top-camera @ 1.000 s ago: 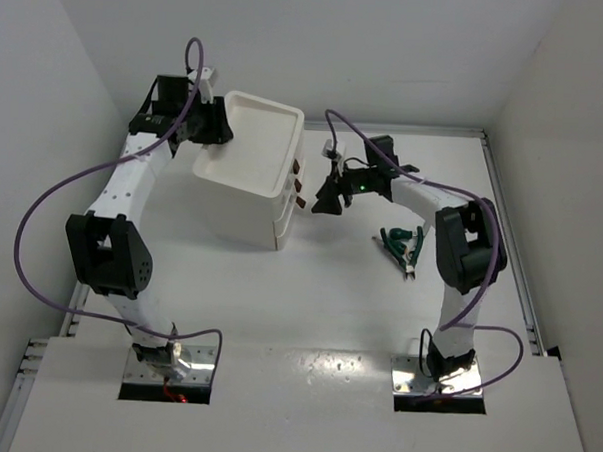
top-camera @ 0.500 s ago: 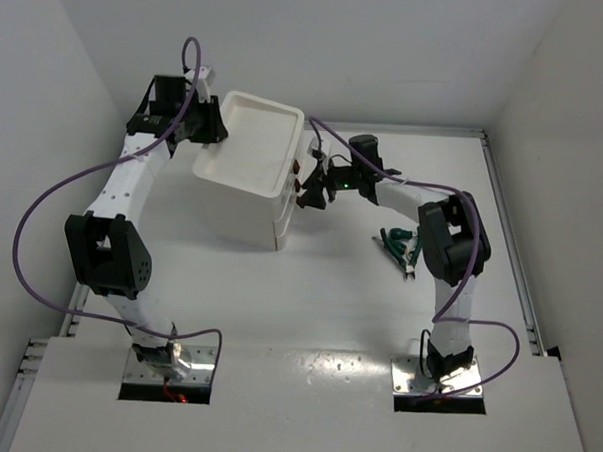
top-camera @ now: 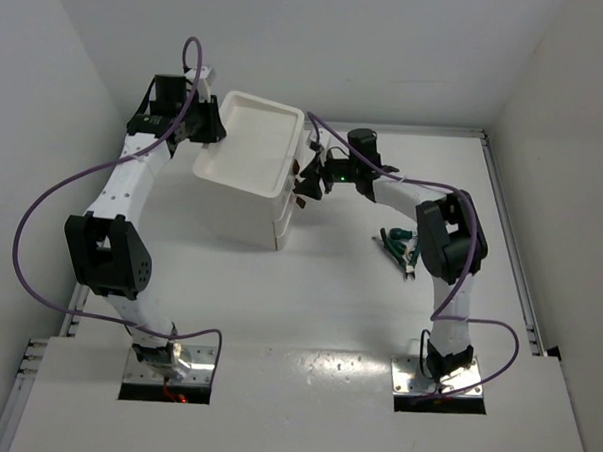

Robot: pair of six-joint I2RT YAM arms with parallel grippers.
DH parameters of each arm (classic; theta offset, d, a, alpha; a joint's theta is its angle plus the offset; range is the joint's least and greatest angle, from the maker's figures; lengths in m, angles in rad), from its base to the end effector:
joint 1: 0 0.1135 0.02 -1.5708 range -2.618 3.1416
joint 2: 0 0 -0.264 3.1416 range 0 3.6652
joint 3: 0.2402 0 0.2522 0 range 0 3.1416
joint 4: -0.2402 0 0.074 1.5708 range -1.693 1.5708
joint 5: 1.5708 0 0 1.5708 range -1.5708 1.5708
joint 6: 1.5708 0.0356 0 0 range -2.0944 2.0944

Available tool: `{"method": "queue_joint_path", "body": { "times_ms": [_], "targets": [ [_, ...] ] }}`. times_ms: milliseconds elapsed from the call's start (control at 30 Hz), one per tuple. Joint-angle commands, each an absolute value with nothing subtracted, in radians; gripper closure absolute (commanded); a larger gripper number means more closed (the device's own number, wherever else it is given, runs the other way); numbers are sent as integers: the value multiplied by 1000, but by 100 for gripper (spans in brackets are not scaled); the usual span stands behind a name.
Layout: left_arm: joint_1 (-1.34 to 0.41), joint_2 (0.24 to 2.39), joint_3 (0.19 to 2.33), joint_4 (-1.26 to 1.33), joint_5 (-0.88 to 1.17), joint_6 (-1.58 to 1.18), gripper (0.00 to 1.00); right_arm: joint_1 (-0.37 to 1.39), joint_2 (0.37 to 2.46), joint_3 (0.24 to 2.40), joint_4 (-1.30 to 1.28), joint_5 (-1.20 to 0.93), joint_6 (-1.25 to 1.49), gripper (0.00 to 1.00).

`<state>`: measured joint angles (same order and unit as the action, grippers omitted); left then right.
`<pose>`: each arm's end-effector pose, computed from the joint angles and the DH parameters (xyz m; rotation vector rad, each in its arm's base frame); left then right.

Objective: Sort the tools into containers

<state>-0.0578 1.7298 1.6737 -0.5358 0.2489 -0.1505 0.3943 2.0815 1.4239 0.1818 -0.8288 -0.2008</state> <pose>0.3986 -0.0319 0.3598 0.0438 2.1672 -0.3889 0.4209 0.2035 0.1967 -1.0663 1.7025 0.9637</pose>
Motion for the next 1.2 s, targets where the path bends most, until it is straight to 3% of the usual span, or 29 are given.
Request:
{"method": "queue_joint_path", "body": {
  "times_ms": [0, 167, 267, 400, 1167],
  "targets": [
    [-90, 1798, 1608, -753, 249, -118, 100, 397, 2108, 1473, 244, -839, -201, 44],
    [-91, 1798, 1608, -762, 249, -109, 100, 397, 2117, 1482, 222, -862, -201, 53],
    [-91, 1798, 1608, -762, 249, -109, 100, 397, 2126, 1482, 244, -862, -201, 66],
    [-91, 1798, 1608, -762, 238, -109, 100, 407, 2114, 1482, 268, -882, -192, 99],
    [-100, 1761, 1644, -724, -41, -169, 100, 246, 1891, 1299, 88, -848, -301, 100]
  ]
}}
